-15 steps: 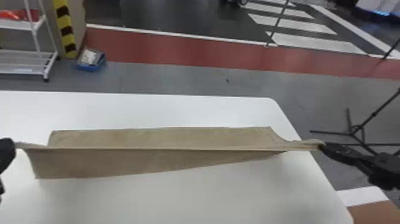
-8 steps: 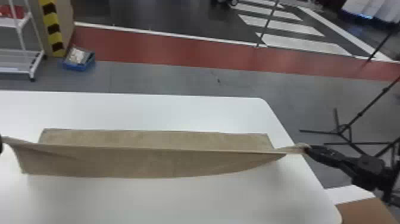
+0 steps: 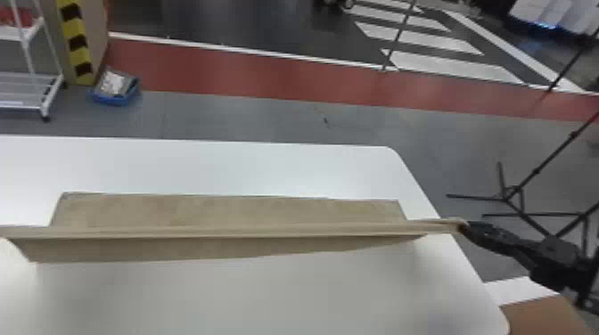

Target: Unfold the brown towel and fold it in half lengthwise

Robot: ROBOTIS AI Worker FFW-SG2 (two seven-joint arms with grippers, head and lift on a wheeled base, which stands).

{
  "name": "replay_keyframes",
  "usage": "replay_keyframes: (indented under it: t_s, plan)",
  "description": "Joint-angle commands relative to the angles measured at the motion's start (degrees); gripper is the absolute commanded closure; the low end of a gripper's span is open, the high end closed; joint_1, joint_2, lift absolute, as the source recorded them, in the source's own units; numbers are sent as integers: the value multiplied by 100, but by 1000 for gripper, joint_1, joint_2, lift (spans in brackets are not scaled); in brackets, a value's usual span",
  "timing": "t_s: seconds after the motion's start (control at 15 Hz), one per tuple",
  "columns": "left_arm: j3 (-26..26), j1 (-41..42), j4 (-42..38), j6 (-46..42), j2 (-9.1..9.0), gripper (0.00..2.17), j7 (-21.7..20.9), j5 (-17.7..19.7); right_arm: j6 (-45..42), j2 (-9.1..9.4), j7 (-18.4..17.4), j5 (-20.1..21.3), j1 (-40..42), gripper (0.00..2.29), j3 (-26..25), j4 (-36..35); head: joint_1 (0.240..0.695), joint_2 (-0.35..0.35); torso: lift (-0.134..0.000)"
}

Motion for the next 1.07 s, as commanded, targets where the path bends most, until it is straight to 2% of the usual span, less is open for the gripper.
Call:
replay_keyframes:
  t_s: [0.0, 0.13, 0.27, 0.4, 0.53, 0.73, 0.8, 1.0]
  plan:
    - [164, 189, -274, 272, 1, 1831, 10, -19, -77, -14, 8, -96, 83, 1153, -110, 2, 695, -322, -107]
    - [217, 206, -353, 272, 71, 1831, 28, 16, -112, -23, 8, -148, 153, 1153, -277, -7, 695, -318, -107]
    - [243, 197, -336, 272, 98, 1831, 10, 51, -94, 3, -9, -236, 153, 1153, -233, -33, 695, -325, -107]
    - [208, 92, -169, 272, 71, 1831, -60, 139, -59, 100, -9, -219, 153, 1153, -163, -156, 695, -327, -107]
    - [67, -137, 139, 149, 45, 1811, -324, 464, -42, 214, -9, -157, 171, 1153, -154, -253, 695, -318, -107]
    - [-425, -602, 851, 61, 19, 1723, -623, 842, -59, 276, -9, -166, 311, 1153, -137, -341, 695, -345, -107]
    - [-548, -681, 1009, 131, 19, 1727, -816, 860, -77, 293, -9, -166, 329, 1153, -145, -349, 695, -350, -107]
    - [-882, -980, 1202, 1186, 36, 1730, -1080, 842, -94, 337, -9, -157, 373, 1153, -172, -349, 695, -350, -107]
